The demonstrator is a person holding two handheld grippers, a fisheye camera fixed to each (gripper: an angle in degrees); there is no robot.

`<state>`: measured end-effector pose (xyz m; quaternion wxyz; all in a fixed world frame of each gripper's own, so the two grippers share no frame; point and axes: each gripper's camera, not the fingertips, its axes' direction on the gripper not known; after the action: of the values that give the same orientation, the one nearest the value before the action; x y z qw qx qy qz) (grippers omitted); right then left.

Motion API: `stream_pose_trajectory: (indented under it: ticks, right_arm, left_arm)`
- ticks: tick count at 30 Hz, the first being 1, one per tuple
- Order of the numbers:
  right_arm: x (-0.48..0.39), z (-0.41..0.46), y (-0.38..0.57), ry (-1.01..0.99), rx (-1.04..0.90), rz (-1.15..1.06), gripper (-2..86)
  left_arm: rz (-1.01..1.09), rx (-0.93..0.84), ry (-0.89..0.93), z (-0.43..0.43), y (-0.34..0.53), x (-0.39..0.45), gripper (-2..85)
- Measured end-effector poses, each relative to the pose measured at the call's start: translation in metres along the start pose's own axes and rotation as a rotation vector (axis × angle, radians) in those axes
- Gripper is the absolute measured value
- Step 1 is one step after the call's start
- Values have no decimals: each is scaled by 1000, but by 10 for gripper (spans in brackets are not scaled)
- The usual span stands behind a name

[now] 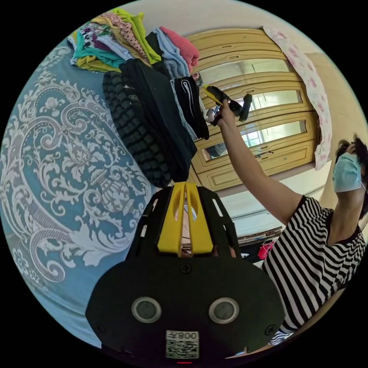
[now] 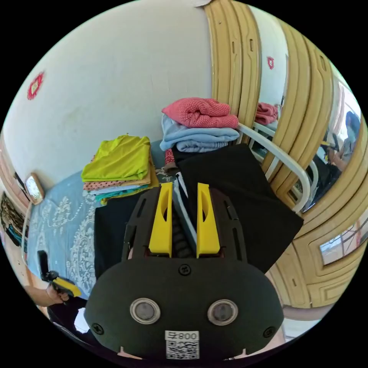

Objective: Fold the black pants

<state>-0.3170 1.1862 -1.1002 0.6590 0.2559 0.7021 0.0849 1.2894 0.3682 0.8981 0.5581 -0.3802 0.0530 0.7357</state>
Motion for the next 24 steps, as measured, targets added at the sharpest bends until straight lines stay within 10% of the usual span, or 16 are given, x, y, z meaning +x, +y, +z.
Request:
stream_pose_trajectory:
  ticks: [8,24]
  right_arm:
    - [-56,18,-36,214,-127,-61,54]
    - [-100,-293,-30,-332,295,-12,16]
  left_arm:
    - [-114,-16,21,-26,56,12,2]
    - [-25,75,96,-122,161,150,4]
